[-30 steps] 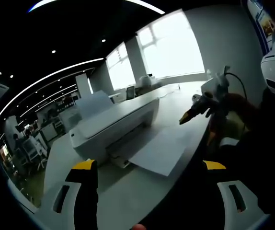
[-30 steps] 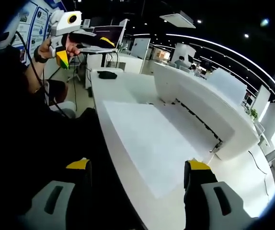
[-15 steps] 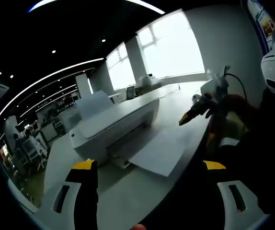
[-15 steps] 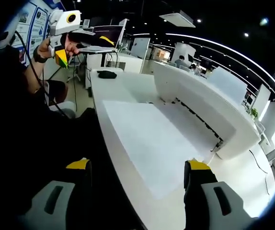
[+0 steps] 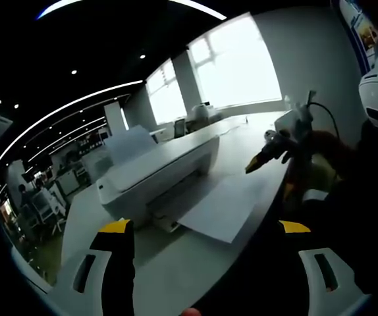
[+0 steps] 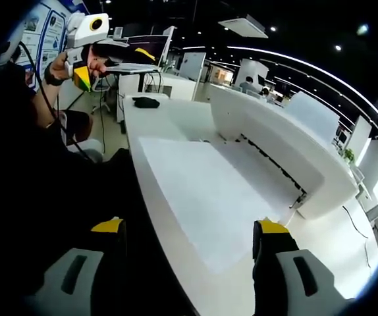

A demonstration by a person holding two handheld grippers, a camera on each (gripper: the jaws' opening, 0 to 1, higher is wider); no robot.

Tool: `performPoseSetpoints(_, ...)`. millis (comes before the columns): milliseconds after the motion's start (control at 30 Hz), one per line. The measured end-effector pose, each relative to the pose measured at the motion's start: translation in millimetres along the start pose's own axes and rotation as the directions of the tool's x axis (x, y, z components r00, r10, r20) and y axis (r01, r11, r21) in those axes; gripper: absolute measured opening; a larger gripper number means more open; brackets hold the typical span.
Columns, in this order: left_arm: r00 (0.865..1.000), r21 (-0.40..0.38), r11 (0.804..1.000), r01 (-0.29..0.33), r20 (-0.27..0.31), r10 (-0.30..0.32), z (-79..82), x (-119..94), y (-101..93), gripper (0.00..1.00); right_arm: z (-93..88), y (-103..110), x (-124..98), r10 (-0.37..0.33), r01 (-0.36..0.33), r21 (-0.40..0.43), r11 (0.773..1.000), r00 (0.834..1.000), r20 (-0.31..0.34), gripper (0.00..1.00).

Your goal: Remove the paper from the printer output slot and place it on top of the printer

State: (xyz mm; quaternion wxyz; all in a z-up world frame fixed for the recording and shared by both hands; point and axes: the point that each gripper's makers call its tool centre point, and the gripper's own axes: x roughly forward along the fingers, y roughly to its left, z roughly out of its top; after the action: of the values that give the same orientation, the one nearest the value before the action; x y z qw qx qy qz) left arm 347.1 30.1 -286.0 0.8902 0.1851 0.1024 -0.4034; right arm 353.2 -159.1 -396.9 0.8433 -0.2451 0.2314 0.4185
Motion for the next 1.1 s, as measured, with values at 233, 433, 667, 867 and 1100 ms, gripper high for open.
performPoseSetpoints(233, 1.000, -0.001, 1.000, 0.000, -0.001, 0.000, -0.4, 0.7, 0.6, 0.91, 1.9, -0.5, 1.3, 0.001, -0.001, 0.002, 1.000, 1.000, 0.007, 0.72)
performPoseSetpoints(433, 1.000, -0.001, 1.000, 0.003, -0.004, -0.003, -1.6, 1.3, 0.3, 0.91, 0.4, -3.9, 3.3, -0.013, 0.013, 0.002, 1.000, 1.000, -0.001, 0.71)
performPoseSetpoints(667, 1.000, -0.002, 1.000, 0.003, -0.003, -0.003, -2.1, 1.1, 0.3, 0.91, 0.1, -5.3, 5.1, -0.019, 0.019, 0.003, 1.000, 1.000, 0.001, 0.71)
performPoseSetpoints(867, 1.000, -0.002, 1.000, 0.004, -0.005, -0.004, -2.6, 1.6, 0.0, 0.91, -0.4, -4.5, 6.5, -0.017, 0.017, 0.001, 1.000, 1.000, 0.000, 0.70)
performPoseSetpoints(1100, 1.000, -0.001, 1.000, 0.004, -0.005, -0.004, -2.6, 2.0, -0.4, 0.91, -1.8, -7.5, 7.9, -0.025, 0.025, -0.001, 1.000, 1.000, -0.006, 0.70)
